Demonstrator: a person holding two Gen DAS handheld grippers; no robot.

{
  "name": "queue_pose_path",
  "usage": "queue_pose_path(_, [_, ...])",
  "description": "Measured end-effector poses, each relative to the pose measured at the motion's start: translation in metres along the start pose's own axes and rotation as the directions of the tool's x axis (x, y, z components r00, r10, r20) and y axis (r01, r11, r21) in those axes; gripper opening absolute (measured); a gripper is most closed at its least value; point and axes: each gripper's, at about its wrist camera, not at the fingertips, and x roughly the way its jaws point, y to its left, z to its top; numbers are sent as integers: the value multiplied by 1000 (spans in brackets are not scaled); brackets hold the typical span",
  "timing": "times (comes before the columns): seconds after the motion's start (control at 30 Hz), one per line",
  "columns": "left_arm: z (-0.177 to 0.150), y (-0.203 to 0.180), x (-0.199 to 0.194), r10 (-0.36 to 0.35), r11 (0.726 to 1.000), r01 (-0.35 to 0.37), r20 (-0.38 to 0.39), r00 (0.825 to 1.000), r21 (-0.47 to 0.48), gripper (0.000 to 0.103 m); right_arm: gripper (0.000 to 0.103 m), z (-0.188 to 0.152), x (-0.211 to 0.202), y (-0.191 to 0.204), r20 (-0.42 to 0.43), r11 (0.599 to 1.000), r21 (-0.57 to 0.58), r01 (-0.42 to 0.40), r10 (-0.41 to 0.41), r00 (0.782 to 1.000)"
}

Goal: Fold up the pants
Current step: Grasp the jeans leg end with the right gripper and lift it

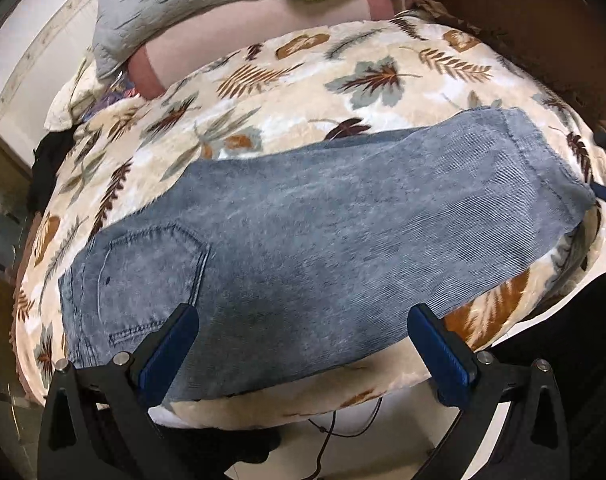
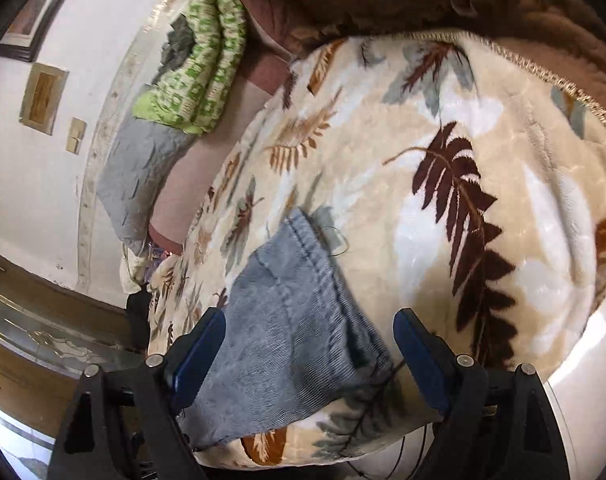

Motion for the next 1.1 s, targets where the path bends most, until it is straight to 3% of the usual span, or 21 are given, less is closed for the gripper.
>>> queue_pose_path(0.13, [8,-9,8,-18,999,18,-3,1000,27,103,88,0,16,-9,-81,996,47,-76,80,994])
queue_pose_path(0.47, [24,1,59,20,999,-23,-92,996,-30,103,89,3,45,-7,-209,998,29,-50,55,976])
queue_pose_path(0.63, [17,6,77,15,999,-21,-135,991,-44,103,88,10,58,-6,-239,991,47,-122,130,962])
queue_pose_path(0.7, [16,9,78,-5,998,-3,-134,991,-61,103,80,11,62,-7,-245,986,65,-154,166,955])
queue_pose_path(0.77, [17,9,79,-10,998,2,-135,991,-62,103,48,10,70,-8,-264,981,96,-166,186,946])
queue_pose_path(0.8, [17,9,80,-11,998,3,-137,991,-60,103,43,9,74,-8,-277,980,106,-167,190,942])
queue_pose_path(0.97, [18,13,85,-38,996,25,-152,988,-91,103,29,5,76,7,-267,988,28,-155,157,951])
queue_pose_path(1.1, [18,16,84,-46,993,29,-150,988,-113,103,26,3,71,14,-229,988,-7,-153,147,962])
